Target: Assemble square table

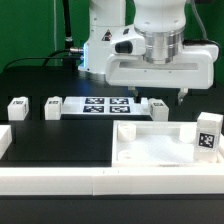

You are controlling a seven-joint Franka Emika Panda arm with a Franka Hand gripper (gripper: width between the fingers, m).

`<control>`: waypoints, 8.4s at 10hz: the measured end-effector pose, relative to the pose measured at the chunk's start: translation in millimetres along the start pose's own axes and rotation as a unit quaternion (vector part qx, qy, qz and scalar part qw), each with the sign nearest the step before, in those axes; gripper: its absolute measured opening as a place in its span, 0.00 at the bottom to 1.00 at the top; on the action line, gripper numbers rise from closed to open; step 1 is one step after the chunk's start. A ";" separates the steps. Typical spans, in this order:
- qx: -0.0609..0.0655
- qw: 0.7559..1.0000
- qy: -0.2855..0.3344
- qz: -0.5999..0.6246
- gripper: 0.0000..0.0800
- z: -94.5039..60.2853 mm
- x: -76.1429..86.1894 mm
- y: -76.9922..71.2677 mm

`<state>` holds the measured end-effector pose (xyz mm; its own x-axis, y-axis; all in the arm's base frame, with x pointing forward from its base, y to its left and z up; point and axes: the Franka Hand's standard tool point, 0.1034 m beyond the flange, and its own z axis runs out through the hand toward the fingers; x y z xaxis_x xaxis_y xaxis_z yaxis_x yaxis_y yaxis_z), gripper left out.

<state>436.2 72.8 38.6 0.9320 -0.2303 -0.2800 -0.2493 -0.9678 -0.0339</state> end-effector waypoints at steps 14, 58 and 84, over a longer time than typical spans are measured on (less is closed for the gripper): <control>-0.026 0.947 -0.320 0.015 0.81 31.6 -15.4 2.4; 0.002 0.944 0.316 -0.094 0.36 -134.5 169.3 17.8; -0.028 0.903 0.417 -0.101 0.71 -102.7 188.2 27.3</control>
Offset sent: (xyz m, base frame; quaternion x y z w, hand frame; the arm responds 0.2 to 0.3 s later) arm 0.0007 0.0167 -0.0013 0.0157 -0.1122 -0.0331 0.9930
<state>631.8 -7.4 83.6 0.8370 -0.0219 0.5467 -0.0601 -0.9968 0.0522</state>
